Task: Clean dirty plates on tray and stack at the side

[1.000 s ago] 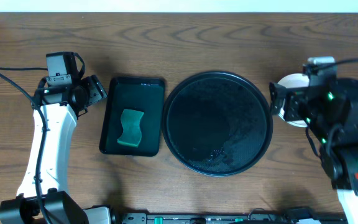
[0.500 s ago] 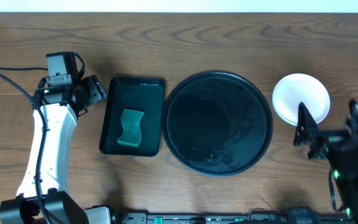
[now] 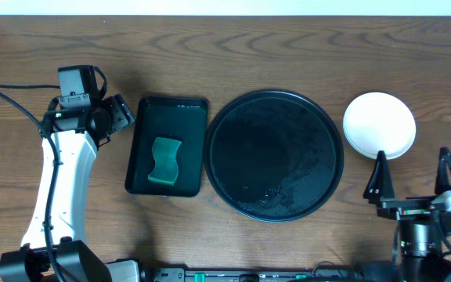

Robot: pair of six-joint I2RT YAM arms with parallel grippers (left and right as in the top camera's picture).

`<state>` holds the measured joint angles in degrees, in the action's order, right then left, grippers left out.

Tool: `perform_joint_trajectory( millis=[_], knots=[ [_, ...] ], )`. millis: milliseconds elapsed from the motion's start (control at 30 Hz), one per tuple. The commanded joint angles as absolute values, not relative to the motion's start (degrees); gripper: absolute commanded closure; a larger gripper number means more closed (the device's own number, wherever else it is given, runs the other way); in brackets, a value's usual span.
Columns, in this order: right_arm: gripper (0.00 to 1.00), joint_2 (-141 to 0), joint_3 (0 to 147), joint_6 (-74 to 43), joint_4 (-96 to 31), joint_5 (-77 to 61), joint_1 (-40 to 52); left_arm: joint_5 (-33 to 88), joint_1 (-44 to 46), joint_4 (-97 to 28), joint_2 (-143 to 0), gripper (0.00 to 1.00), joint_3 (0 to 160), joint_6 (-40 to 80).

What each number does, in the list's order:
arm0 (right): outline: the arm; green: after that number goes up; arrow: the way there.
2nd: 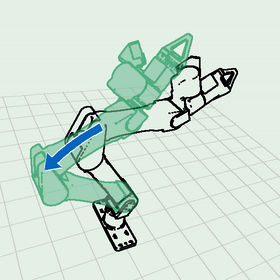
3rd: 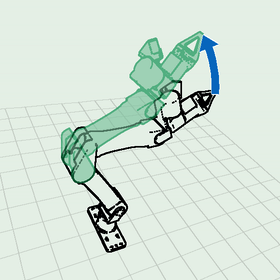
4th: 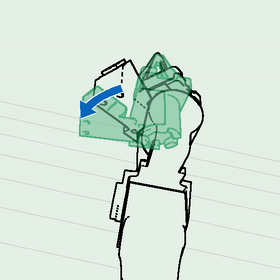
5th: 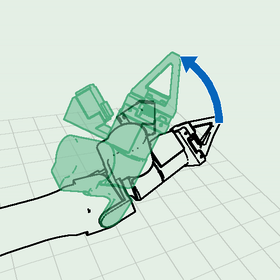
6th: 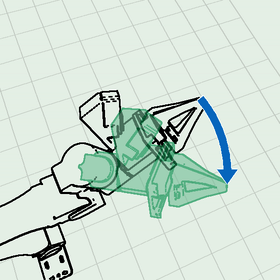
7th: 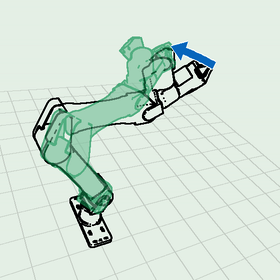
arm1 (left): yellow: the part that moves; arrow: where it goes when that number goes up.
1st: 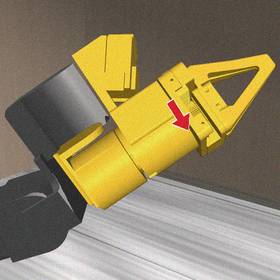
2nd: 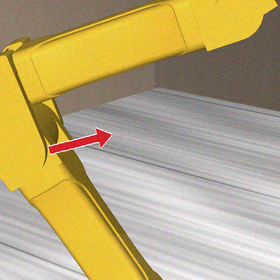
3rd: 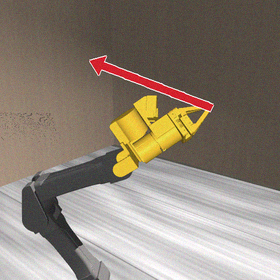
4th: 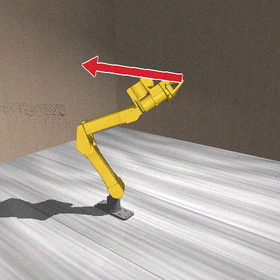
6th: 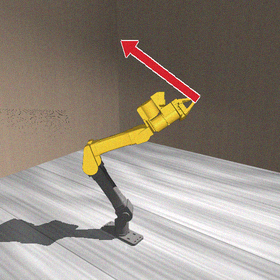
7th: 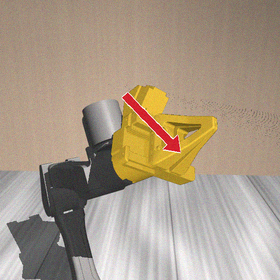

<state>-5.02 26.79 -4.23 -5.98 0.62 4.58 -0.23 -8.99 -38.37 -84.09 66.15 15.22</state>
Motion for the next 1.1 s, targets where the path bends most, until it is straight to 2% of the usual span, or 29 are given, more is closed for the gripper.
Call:
perform_joint_trajectory(
  millis=[0,267,700,1067],
  knots=[
    [0.01,-1.9,22.0,-3.8,-2.3,-1.0,3.0,-0.7,-9.3,-38.4,-83.8,0.20,66.9,15.7],
    [0.01,-0.3,12.0,-3.8,11.5,-1.8,1.5,-0.7,-9.3,-38.4,-83.8,0.20,66.9,15.7],
    [0.01,-0.3,0.6,-3.7,12.0,-6.1,-0.8,-0.7,-9.3,-38.4,-83.8,0.20,66.9,15.7],
    [0.01,-0.3,0.3,-0.4,-3.9,-6.1,-0.8,-0.7,-9.3,-38.4,-83.8,0.20,66.9,15.7]
  ],
)
